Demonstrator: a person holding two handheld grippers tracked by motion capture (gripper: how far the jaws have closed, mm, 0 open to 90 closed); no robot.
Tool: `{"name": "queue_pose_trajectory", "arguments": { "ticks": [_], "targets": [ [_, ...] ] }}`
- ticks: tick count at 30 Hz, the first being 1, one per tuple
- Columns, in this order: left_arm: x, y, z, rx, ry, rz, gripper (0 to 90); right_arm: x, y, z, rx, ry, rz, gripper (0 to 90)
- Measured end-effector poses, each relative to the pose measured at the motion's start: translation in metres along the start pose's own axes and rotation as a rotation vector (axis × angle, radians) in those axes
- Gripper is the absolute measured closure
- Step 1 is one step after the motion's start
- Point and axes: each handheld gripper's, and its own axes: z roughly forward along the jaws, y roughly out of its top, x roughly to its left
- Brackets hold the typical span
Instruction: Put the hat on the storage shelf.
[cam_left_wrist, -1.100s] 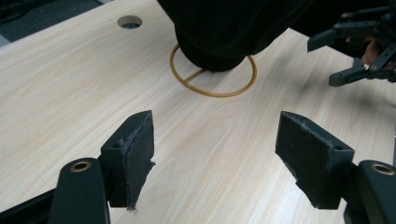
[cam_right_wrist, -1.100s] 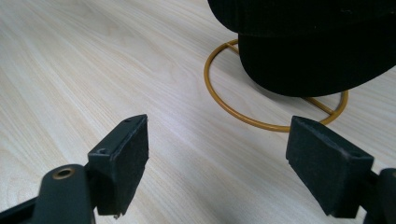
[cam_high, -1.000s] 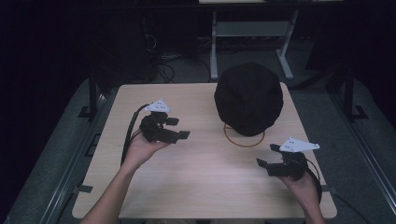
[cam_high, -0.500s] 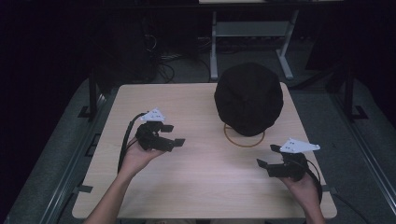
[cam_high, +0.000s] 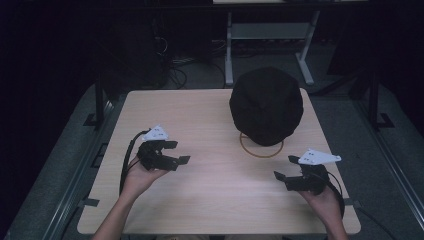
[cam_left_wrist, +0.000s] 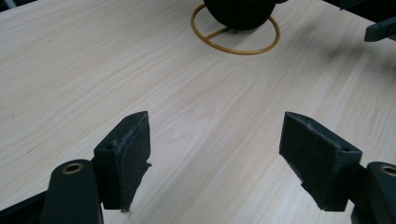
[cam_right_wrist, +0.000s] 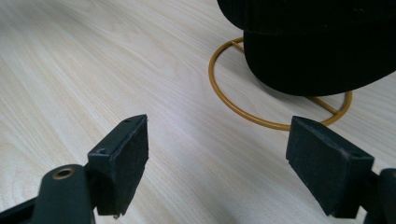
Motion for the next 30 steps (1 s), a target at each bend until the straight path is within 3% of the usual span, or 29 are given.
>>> {"name": "queue_pose_trajectory", "arguments": {
  "ticks": [8,21,30],
  "targets": [
    [-0.001,-0.018,-0.012,-0.005,0.042,0.013,23.9,0.001,0.0,0.001,0.009,0.009,0.001,20.4],
    [-0.008,-0.048,-0.025,-0.009,0.072,0.016,23.2,0.006,0.001,0.001,0.011,0.026,-0.009,20.4],
    [-0.014,-0.069,-0.028,-0.005,0.089,-0.006,23.2,0.007,0.001,0.001,0.014,0.033,-0.009,20.3]
  ]
}}
